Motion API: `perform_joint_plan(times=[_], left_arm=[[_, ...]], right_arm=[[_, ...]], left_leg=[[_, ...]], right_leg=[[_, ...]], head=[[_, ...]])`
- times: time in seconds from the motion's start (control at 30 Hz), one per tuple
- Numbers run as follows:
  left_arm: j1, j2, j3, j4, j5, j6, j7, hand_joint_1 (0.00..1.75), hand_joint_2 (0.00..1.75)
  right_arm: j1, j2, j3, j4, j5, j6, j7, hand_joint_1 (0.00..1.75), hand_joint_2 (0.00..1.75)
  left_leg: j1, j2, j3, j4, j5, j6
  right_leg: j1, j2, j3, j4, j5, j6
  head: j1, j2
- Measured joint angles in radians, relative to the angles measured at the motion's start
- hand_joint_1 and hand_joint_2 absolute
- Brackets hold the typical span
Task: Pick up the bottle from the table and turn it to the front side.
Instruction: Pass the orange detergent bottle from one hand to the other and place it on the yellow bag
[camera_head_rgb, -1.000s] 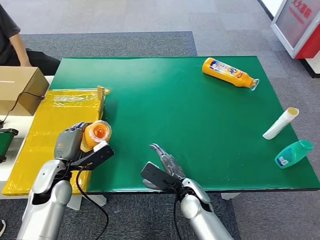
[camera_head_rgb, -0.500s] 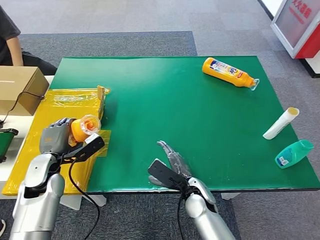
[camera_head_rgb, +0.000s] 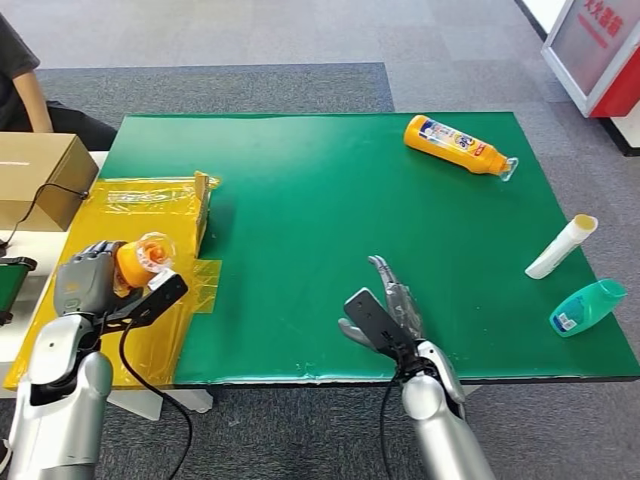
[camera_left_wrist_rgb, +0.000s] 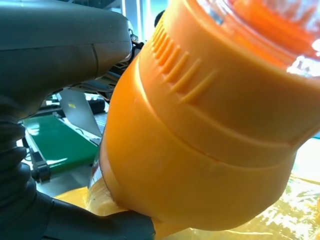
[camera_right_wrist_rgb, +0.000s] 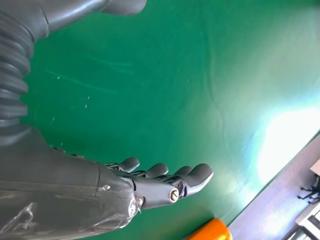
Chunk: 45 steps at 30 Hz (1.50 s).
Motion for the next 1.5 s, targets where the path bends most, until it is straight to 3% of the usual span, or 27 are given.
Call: perform_joint_plan(times=[0.27,0.33,0.37,0.47,0.5,0.53,0.67,0.9,1.17,1.3,1.4,1.5], left_arm=[[0.005,0.019,0.002,0.010,-0.008,0.025,-0.033,1.75,1.75],[0.005,0.023,0.002,0.013,-0.008,0.027,-0.035,1.67,1.75],[0.005,0.025,0.002,0.015,-0.008,0.027,-0.035,1.52,1.75],[0.004,0.030,0.001,0.020,-0.009,0.034,-0.041,0.36,1.75],[0.004,0.033,0.000,0.023,-0.009,0.039,-0.046,0.08,1.75],[0.003,0.038,0.000,0.029,-0.010,0.046,-0.052,0.00,1.75],[-0.010,0.063,-0.005,0.078,-0.014,0.098,-0.083,0.00,0.00],[-0.041,0.099,-0.036,0.178,-0.017,0.195,-0.121,0.00,0.00],[-0.025,0.110,-0.056,0.189,-0.007,0.235,-0.154,0.00,0.00],[-0.004,0.108,-0.060,0.172,0.026,0.252,-0.171,0.00,1.75],[0.022,0.094,-0.058,0.129,0.182,0.249,-0.247,0.00,1.75],[0.055,0.065,-0.044,0.075,0.470,0.156,-0.364,0.00,1.75]], right_arm=[[0.000,0.005,-0.020,-0.003,0.000,0.002,-0.015,0.00,1.75],[0.000,0.006,-0.022,-0.003,0.000,0.002,-0.016,0.00,1.75],[0.000,0.006,-0.024,-0.003,0.000,0.002,-0.016,0.00,1.75],[-0.001,0.007,-0.026,-0.003,0.000,0.003,-0.019,0.00,1.75],[-0.001,0.007,-0.027,-0.003,-0.001,0.004,-0.023,0.00,1.75],[-0.001,0.008,-0.027,-0.002,-0.002,0.006,-0.027,0.00,1.75],[-0.009,0.010,-0.025,0.001,-0.011,0.013,-0.045,0.00,1.75],[-0.034,0.010,-0.006,0.028,-0.031,0.012,-0.057,0.00,1.75],[-0.034,0.010,0.006,0.037,-0.039,0.012,-0.060,0.00,1.75],[-0.032,0.010,0.008,0.037,-0.043,0.011,-0.059,0.00,1.75],[-0.027,0.010,0.008,0.036,-0.046,0.007,-0.056,0.00,1.75],[-0.014,0.010,0.008,0.027,-0.051,0.002,-0.054,0.00,1.75]], left_leg=[[0.000,0.000,0.000,0.000,0.000,0.000],[0.000,0.000,0.000,0.000,0.000,0.000],[0.000,0.000,0.000,0.000,0.000,0.000],[0.000,0.000,0.000,0.000,0.000,0.000],[0.000,0.000,0.000,0.000,0.000,0.000],[0.000,0.000,0.000,0.000,0.000,0.000],[0.000,0.000,0.000,0.000,0.000,0.000],[0.000,0.000,0.000,0.000,0.000,0.000],[0.000,0.000,0.000,0.000,0.000,0.000],[0.000,0.000,0.000,0.000,0.000,0.000],[0.000,0.000,0.000,0.000,0.000,0.000],[0.000,0.000,0.000,0.000,0.000,0.001]], right_leg=[[0.000,0.000,0.000,0.000,0.000,0.000],[0.000,0.000,0.000,0.000,0.000,0.000],[0.000,0.000,0.000,0.000,0.000,0.000],[0.000,0.000,0.000,0.000,0.000,0.000],[0.000,0.000,0.000,0.000,0.000,0.000],[0.000,0.000,0.000,0.000,0.000,0.000],[0.000,0.000,0.000,0.000,0.000,0.000],[0.000,0.000,0.000,0.000,0.000,0.000],[0.000,0.000,0.000,0.000,0.000,0.000],[0.000,0.000,0.000,0.000,0.000,0.000],[0.000,0.000,0.000,0.000,0.000,0.000],[0.000,0.000,0.000,0.000,0.000,0.001]], head=[[0.000,0.000],[0.000,0.000],[0.000,0.000],[0.000,0.000],[0.000,0.000],[0.000,0.000],[0.000,0.000],[0.000,0.000],[0.000,0.000],[0.000,0.000],[0.000,0.000],[0.000,0.000]])
